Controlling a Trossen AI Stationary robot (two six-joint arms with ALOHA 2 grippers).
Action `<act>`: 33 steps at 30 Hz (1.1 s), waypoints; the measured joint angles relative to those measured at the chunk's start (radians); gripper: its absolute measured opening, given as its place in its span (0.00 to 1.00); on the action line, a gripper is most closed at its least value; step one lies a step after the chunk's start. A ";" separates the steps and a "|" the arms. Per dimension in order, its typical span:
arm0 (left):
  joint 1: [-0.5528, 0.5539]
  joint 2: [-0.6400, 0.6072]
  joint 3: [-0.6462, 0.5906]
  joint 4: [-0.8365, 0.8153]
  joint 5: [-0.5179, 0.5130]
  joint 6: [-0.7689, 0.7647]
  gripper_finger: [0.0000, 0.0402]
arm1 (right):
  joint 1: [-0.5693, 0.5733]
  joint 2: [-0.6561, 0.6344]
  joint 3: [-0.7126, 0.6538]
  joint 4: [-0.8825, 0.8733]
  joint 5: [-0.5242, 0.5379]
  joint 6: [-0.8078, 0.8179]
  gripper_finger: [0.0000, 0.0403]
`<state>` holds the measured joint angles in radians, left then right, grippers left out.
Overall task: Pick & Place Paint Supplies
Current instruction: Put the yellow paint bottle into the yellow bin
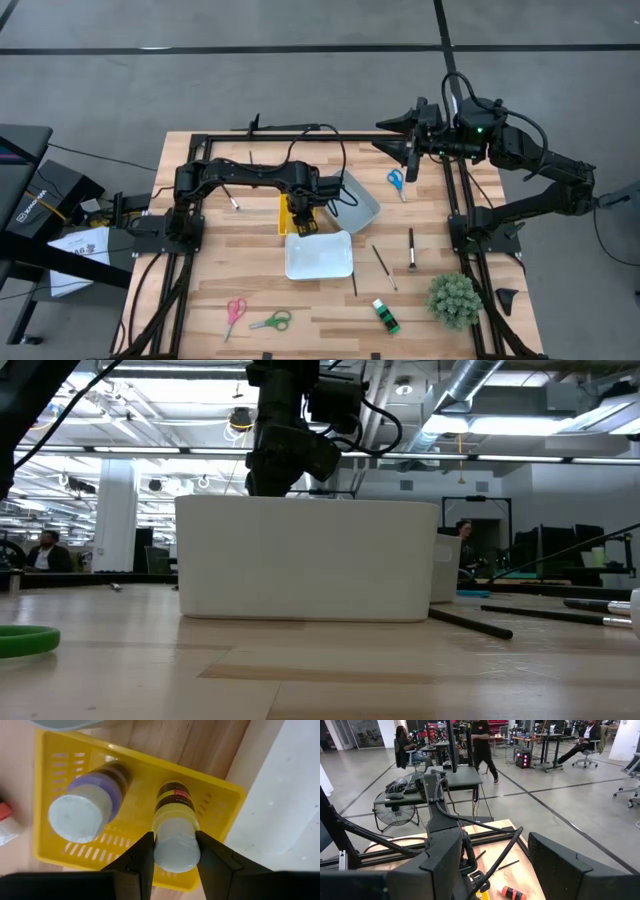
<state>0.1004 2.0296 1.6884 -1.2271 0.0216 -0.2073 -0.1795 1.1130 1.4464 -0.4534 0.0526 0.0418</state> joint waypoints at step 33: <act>0.001 -0.052 -0.001 0.020 -0.007 -0.010 0.48 | 0.000 0.000 0.000 -0.011 0.000 0.002 0.56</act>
<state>0.1009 1.9772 1.6875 -1.2069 0.0147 -0.2175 -0.1791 1.1130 1.4464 -0.4644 0.0525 0.0442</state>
